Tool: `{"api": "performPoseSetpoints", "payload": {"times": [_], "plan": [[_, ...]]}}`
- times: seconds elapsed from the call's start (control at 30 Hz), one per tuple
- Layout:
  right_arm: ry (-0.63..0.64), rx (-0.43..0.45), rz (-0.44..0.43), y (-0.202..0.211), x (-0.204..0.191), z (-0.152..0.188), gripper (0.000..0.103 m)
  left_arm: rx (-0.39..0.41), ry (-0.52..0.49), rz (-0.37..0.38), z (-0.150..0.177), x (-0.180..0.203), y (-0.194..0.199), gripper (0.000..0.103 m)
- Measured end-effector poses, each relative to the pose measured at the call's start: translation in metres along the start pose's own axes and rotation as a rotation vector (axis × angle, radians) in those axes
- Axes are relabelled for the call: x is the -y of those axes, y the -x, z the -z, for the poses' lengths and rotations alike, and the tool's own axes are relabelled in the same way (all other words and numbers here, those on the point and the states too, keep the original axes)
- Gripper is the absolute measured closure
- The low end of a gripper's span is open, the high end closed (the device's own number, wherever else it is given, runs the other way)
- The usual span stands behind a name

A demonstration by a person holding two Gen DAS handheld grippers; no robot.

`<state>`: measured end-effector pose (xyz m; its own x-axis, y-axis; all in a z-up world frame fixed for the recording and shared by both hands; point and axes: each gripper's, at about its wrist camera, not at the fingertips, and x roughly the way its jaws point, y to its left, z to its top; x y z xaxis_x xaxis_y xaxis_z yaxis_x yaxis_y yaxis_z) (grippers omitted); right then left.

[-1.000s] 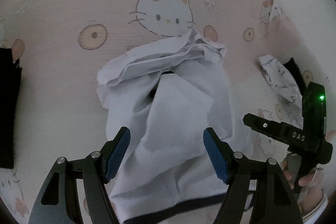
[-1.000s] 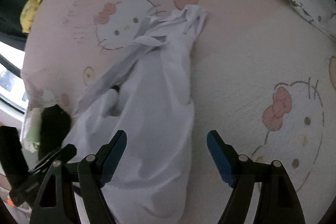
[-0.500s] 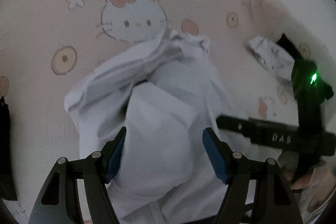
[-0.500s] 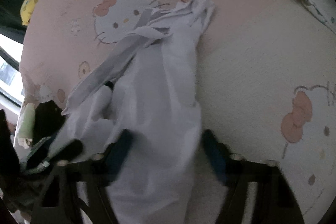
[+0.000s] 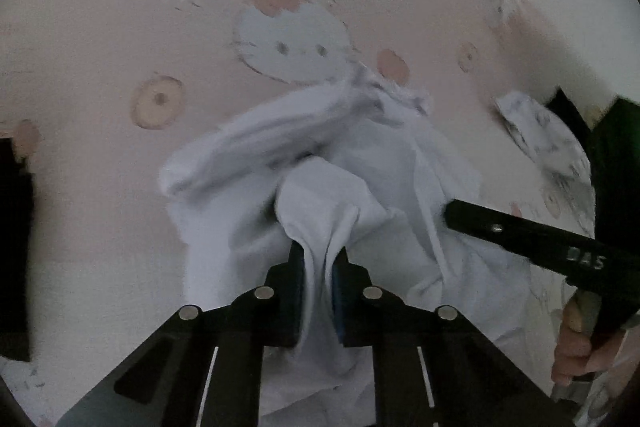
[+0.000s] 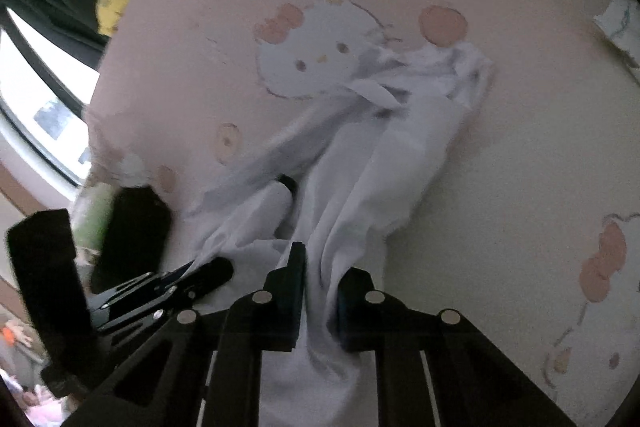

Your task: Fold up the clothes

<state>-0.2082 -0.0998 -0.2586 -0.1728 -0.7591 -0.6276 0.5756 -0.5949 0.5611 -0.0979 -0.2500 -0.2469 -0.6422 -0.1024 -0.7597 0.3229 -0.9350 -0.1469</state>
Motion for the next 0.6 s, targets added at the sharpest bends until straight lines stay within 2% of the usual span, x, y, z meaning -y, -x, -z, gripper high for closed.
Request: {"api": "performPoseSetpoints", "payload": {"times": [0.17,0.47,0.6], "plan": [[0.021,0.019,-0.027,0.003,-0.010,-0.001,0.088,0.034,0.074,-0.014,-0.004,-0.030,0.021,0.095],[0.000,0.001,-0.046,-0.002,-0.017,0.004,0.090,0.016,0.141,-0.128,0.007,-0.082,0.046,0.095],[0.011,-0.043,-0.069,-0.021,-0.033,0.007,0.091,0.004,0.171,-0.186,0.014,-0.107,0.059,0.095]]}}
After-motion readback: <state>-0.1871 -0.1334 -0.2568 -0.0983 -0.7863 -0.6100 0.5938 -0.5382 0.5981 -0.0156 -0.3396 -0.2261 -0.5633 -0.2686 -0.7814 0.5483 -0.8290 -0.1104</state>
